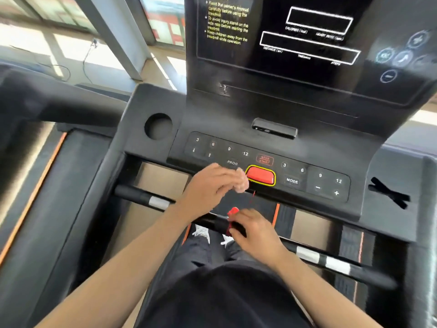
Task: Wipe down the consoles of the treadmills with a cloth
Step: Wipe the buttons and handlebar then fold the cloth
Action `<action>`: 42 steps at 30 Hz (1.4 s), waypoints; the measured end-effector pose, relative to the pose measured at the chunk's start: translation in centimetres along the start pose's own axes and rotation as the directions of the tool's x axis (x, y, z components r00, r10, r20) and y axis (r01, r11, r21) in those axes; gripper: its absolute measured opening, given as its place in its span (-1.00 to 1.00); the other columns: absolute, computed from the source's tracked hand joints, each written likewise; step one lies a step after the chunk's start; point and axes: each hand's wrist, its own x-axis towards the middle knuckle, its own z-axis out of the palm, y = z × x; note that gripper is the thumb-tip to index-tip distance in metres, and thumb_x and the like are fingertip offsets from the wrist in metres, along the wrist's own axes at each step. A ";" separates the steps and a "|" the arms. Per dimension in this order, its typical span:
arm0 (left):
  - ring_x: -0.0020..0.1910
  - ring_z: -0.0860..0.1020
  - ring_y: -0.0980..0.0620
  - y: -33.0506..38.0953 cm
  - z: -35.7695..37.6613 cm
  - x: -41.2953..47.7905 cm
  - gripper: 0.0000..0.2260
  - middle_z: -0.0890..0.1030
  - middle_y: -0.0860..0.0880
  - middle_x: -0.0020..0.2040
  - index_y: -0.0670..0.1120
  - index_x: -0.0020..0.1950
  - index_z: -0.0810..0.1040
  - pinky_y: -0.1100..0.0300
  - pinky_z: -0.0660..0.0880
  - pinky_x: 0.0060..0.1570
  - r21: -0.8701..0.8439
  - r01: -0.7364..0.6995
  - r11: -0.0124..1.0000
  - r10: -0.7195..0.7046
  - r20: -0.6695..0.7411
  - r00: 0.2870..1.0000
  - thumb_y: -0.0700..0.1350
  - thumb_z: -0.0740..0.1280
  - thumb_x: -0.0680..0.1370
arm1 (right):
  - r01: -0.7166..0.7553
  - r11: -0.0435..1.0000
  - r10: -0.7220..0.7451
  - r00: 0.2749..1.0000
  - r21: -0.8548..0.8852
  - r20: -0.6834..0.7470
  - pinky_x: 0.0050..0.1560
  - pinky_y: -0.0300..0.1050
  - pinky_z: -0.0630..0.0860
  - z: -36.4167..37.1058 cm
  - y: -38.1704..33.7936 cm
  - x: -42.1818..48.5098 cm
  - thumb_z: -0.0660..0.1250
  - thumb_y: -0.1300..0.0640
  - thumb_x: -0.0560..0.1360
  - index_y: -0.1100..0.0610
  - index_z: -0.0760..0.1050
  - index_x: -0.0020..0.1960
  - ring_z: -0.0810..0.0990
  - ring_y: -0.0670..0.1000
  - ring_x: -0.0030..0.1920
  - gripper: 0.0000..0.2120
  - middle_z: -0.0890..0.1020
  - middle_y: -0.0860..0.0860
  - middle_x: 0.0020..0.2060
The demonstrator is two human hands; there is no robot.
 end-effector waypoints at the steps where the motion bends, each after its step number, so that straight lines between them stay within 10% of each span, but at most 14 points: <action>1: 0.05 0.62 0.06 0.4 0.0 -1.1 -0.82 0.71 0.03 0.12 -0.11 0.12 0.71 0.11 0.46 0.07 -0.011 0.011 1.000 -0.011 0.022 1.000 -0.27 0.36 0.59 | 0.013 1.000 -0.013 1.000 0.009 0.005 0.05 0.00 0.58 -0.1 0.2 -0.1 0.34 0.04 0.49 0.07 0.64 0.13 0.61 0.11 -0.02 -0.74 0.67 -0.01 0.01; 6: 0.08 0.63 0.16 2.4 -1.8 -7.4 -0.77 0.67 0.24 0.08 -0.05 0.13 0.71 0.15 0.56 0.10 -0.161 0.339 0.927 -0.358 -0.107 0.928 -0.30 0.40 0.55 | 0.055 0.998 -0.053 0.998 0.044 -0.037 0.03 0.03 0.61 -0.6 -0.2 -0.3 0.36 0.06 0.47 0.05 0.66 0.05 0.61 0.05 -0.02 -0.80 0.68 -0.07 -0.05; 9: 0.00 0.60 0.33 4.2 -3.2 -9.7 -0.69 0.64 0.41 0.00 0.11 0.08 0.68 0.47 0.45 -0.03 -0.331 0.507 0.796 -0.572 -0.135 0.809 -0.30 0.46 0.52 | 0.110 0.990 -0.103 0.992 0.090 -0.076 -0.01 0.02 0.61 -0.9 -2.0 0.2 0.31 -0.01 0.48 0.06 0.66 0.03 0.62 0.05 -0.08 -0.77 0.68 -0.07 -0.12; 13: -0.11 0.63 0.29 5.6 -3.4 -13.5 -0.69 0.71 0.30 -0.08 0.13 0.02 0.67 0.42 0.49 -0.06 -0.576 0.550 0.605 -0.755 -0.196 0.626 -0.30 0.51 0.49 | 0.179 0.969 -0.164 0.981 0.172 -0.100 0.04 -0.07 0.56 -0.6 -6.1 0.9 0.35 -0.06 0.45 0.07 0.65 0.05 0.65 0.03 -0.05 -0.72 0.70 -0.07 -0.08; 24: -0.12 0.66 0.10 12.4 -3.2 -33.3 -0.80 0.74 0.08 -0.09 0.25 -0.02 0.70 0.10 0.59 -0.04 -0.790 0.411 0.456 -0.883 -0.342 0.323 -0.08 0.47 0.50 | 0.387 0.874 -0.466 0.840 0.294 0.278 0.09 -0.20 0.59 8.1 -19.0 -4.2 0.48 0.07 0.51 -0.07 0.55 0.34 0.67 -0.17 -0.03 -0.59 0.69 -0.18 -0.03; 30: -0.11 0.66 0.14 18.1 -0.5 -49.6 -0.80 0.74 0.14 -0.09 0.24 0.00 0.71 0.17 0.57 -0.06 -0.832 0.407 0.376 -0.924 -0.370 0.098 -0.10 0.48 0.56 | 0.523 0.831 -0.542 0.685 0.190 0.486 -0.08 -0.20 0.56 18.1 -26.4 -12.6 0.50 0.10 0.52 0.04 0.69 -0.01 0.63 -0.12 -0.16 -0.95 0.70 -0.10 -0.19; 34: -0.08 0.66 0.16 21.9 2.0 -59.6 -0.85 0.72 0.23 -0.09 0.23 -0.05 0.71 0.14 0.58 -0.01 -0.861 0.412 0.298 -0.926 -0.366 -0.096 0.22 0.42 0.47 | 0.619 0.776 -0.553 0.577 0.121 0.601 -0.07 0.01 0.58 25.3 -30.4 -17.8 0.47 0.14 0.52 0.06 0.68 -0.09 0.63 -0.04 -0.20 -0.98 0.70 -0.06 -0.25; 42: 0.01 0.63 0.21 29.4 8.1 -73.9 -0.87 0.70 0.19 -0.03 0.11 0.09 0.67 0.30 0.49 -0.01 -0.937 0.314 0.153 -0.886 -0.271 -0.376 0.05 0.44 0.57 | 0.665 0.715 -0.549 0.343 0.216 0.762 -0.17 -0.31 0.47 33.9 -38.3 -26.6 0.41 0.23 0.56 -0.13 0.57 -0.16 0.56 -0.16 -0.25 -0.74 0.63 -0.15 -0.31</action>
